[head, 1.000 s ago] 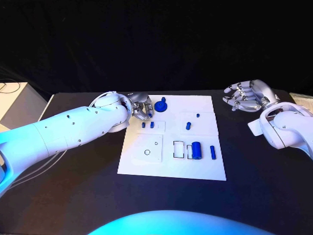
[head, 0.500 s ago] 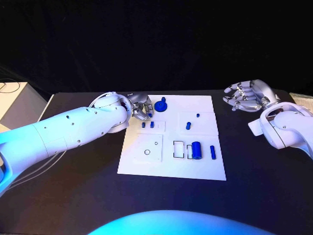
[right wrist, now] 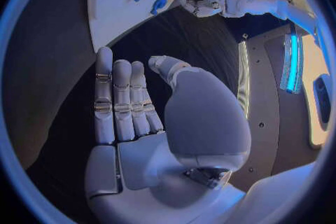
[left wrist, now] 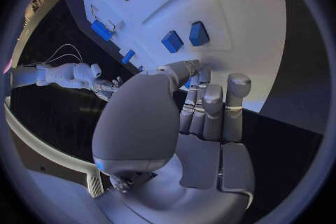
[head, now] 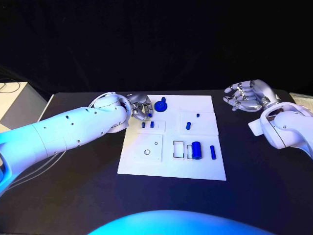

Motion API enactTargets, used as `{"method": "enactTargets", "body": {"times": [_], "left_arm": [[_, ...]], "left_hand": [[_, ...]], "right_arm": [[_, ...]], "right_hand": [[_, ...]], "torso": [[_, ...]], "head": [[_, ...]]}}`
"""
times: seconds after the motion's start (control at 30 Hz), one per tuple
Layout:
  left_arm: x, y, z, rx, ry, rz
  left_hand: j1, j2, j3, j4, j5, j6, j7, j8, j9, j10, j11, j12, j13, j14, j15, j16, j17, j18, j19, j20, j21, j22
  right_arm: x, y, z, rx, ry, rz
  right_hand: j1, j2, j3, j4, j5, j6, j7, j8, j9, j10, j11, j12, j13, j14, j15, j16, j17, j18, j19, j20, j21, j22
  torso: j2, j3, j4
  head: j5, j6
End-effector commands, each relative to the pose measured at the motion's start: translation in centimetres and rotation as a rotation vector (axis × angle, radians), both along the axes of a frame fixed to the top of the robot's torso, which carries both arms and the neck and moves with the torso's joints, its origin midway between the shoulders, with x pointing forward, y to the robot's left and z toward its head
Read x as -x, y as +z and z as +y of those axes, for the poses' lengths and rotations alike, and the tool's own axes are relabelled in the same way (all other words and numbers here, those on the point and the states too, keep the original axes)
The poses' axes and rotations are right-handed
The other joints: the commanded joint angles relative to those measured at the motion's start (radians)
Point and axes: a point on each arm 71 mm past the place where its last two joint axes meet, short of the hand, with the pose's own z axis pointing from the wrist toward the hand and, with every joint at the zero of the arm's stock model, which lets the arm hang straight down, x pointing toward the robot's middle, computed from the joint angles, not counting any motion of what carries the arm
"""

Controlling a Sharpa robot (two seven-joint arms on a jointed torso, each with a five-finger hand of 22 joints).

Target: Assemble the parts on the task board

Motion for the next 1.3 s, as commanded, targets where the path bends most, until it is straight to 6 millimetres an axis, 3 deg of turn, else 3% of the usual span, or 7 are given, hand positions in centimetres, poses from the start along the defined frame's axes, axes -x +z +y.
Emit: {"method": "enactTargets", "body": {"times": [0.03,0.7,0.9,0.97,1.07,1.2,1.3], "left_arm": [[0.0,0.1,-0.1,0.008,0.005,-0.003],[-0.3,0.2,1.6,-0.005,0.044,-0.009],[-0.7,0.9,2.6,0.036,0.078,-0.045],[-0.9,1.2,3.0,0.085,0.098,-0.049],[-1.1,1.7,3.8,0.226,0.149,-0.03],[-1.1,2.3,4.9,0.473,0.206,0.011],[-0.9,2.4,5.7,0.686,0.241,0.062]], "left_hand": [[-0.011,0.001,0.002,-0.005,-0.001,-0.006,0.001,-0.003,-0.001,-0.006,0.002,-0.003,0.001,-0.006,0.0,0.004,0.0,0.0,-0.004,0.003,-0.005,0.001],[-0.021,-0.018,0.001,-0.013,-0.001,-0.058,-0.013,-0.037,-0.009,-0.049,0.018,-0.021,0.003,-0.034,0.012,-0.002,-0.038,0.003,-0.017,0.012,-0.017,-0.012],[-0.028,-0.021,-0.002,-0.011,0.0,-0.066,-0.012,-0.041,-0.008,-0.079,0.028,-0.034,0.0,-0.052,0.021,-0.006,-0.066,0.005,-0.027,0.02,-0.026,-0.02],[-0.03,-0.016,0.001,-0.007,0.001,-0.05,0.0,-0.032,-0.003,-0.082,0.031,-0.034,-0.001,-0.085,0.024,-0.023,-0.13,0.007,-0.033,0.024,-0.033,-0.027],[-0.034,-0.009,0.002,-0.001,0.0,-0.018,0.016,-0.011,0.008,-0.068,0.025,-0.025,0.003,-0.104,0.02,-0.038,-0.176,0.016,-0.061,0.023,-0.06,-0.057],[-0.039,0.003,-0.009,0.003,0.0,0.008,0.025,0.014,0.02,-0.028,0.02,0.023,0.025,-0.201,0.014,-0.117,-0.338,0.047,-0.191,0.018,-0.191,-0.192],[-0.042,0.008,-0.02,0.003,0.001,0.02,0.026,0.027,0.027,-0.029,0.017,0.046,0.036,-0.212,0.013,-0.133,-0.35,0.047,-0.197,0.016,-0.208,-0.202]], "right_arm": [[0.0,0.1,0.1,0.001,0.011,-0.009],[0.0,-0.1,0.0,0.04,0.027,-0.004],[0.0,-0.2,0.3,0.101,0.073,-0.005],[0.0,-0.3,0.5,0.135,0.093,-0.008],[0.0,-0.4,0.8,0.201,0.126,-0.015],[0.2,-0.6,1.5,0.312,0.176,-0.027],[0.2,-0.7,2.2,0.401,0.212,-0.04]], "right_hand": [[0.003,0.008,0.002,-0.002,0.004,0.008,0.002,-0.001,0.002,-0.001,-0.009,0.005,-0.001,0.005,0.0,-0.002,-0.001,0.012,0.007,0.003,-0.005,-0.001],[0.039,0.003,0.027,-0.043,-0.026,0.014,0.008,-0.01,0.004,-0.035,-0.001,-0.131,-0.122,-0.003,0.003,-0.032,-0.032,0.011,0.017,0.002,-0.011,0.001],[0.056,0.004,0.049,-0.073,-0.065,0.043,0.017,-0.045,-0.042,0.01,0.01,-0.372,-0.332,0.065,0.004,0.006,-0.038,0.011,0.052,-0.003,0.042,0.05],[0.065,0.006,0.055,-0.083,-0.07,0.053,0.014,-0.053,-0.055,0.027,0.011,-0.415,-0.369,0.108,-0.001,0.075,0.014,0.01,0.067,-0.005,0.064,0.069],[0.074,0.01,0.065,-0.096,-0.079,0.067,0.01,-0.065,-0.075,0.059,0.007,-0.473,-0.417,0.186,-0.004,0.21,0.125,-0.017,0.142,-0.011,0.264,0.209],[0.079,0.012,0.074,-0.104,-0.109,0.076,0.007,-0.074,-0.092,0.075,0.006,-0.518,-0.45,0.236,-0.006,0.305,0.207,-0.038,0.192,-0.014,0.407,0.31],[0.079,0.012,0.078,-0.106,-0.138,0.082,0.005,-0.079,-0.103,0.089,0.005,-0.544,-0.47,0.264,-0.005,0.36,0.256,-0.05,0.221,-0.016,0.492,0.37]], "torso": [[0.0,0.0,-0.0003],[0.0,-0.0007,0.0003],[-0.001,-0.0009,-0.0004],[-0.001,-0.0001,-0.0002],[0.0,0.0004,-0.0002],[0.0,0.0006,0.0002],[-0.001,0.0007,-0.0001]], "head": [[0.0,0.0],[-0.004,0.004],[-0.004,0.007],[-0.004,0.009],[-0.005,0.011],[-0.019,0.02],[-0.03,0.025]]}}
